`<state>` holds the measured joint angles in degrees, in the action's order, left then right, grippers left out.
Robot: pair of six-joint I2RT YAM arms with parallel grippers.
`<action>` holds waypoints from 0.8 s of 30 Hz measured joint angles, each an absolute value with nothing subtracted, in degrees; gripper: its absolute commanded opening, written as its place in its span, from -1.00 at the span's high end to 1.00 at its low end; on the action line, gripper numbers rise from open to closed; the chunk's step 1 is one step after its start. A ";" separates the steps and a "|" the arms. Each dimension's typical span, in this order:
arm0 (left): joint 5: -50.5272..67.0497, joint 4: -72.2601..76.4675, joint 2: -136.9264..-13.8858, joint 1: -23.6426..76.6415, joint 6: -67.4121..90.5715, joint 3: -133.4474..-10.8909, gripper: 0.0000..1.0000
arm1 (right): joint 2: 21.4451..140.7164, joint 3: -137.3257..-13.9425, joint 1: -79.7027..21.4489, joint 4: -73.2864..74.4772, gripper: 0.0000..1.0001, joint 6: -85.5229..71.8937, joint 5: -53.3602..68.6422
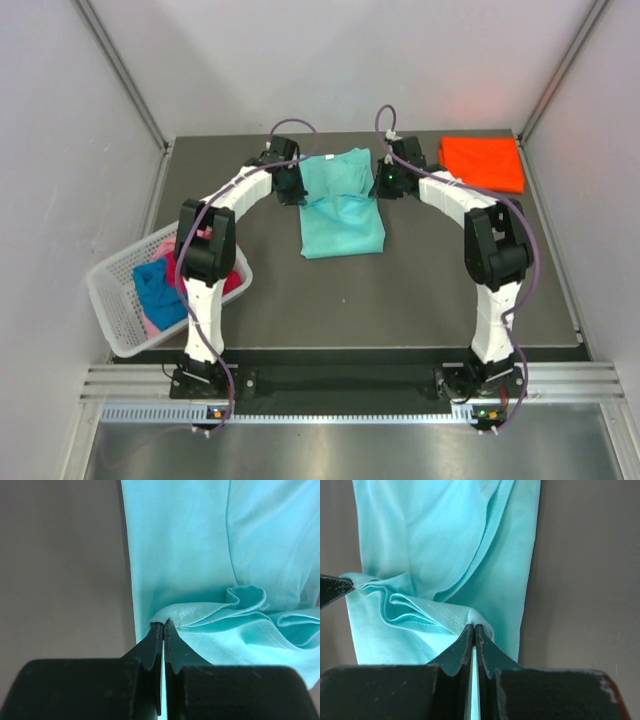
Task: Fold and stack the t-shirts
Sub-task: Fold the tshirt
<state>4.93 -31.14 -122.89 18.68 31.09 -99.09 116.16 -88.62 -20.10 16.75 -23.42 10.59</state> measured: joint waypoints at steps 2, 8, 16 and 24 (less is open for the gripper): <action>4.58 -31.42 -124.03 18.57 31.11 -100.12 1.00 | 117.34 -89.41 -19.86 17.15 0.99 -23.29 10.55; 3.33 -32.80 -125.64 18.13 31.00 -102.56 0.39 | 120.03 -93.47 -19.11 19.16 0.61 -22.52 11.09; -0.93 -33.78 -119.90 18.06 27.27 -99.24 0.18 | 118.04 -95.02 -18.81 23.53 0.05 -19.59 13.43; 5.96 -31.07 -97.80 20.75 24.73 -78.04 0.10 | 104.29 -75.96 -18.31 25.28 0.00 -17.10 16.60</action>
<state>5.96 -31.07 -97.80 20.75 24.73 -78.04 104.29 -75.96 -18.31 25.28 -17.10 16.60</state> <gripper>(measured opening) 0.448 0.505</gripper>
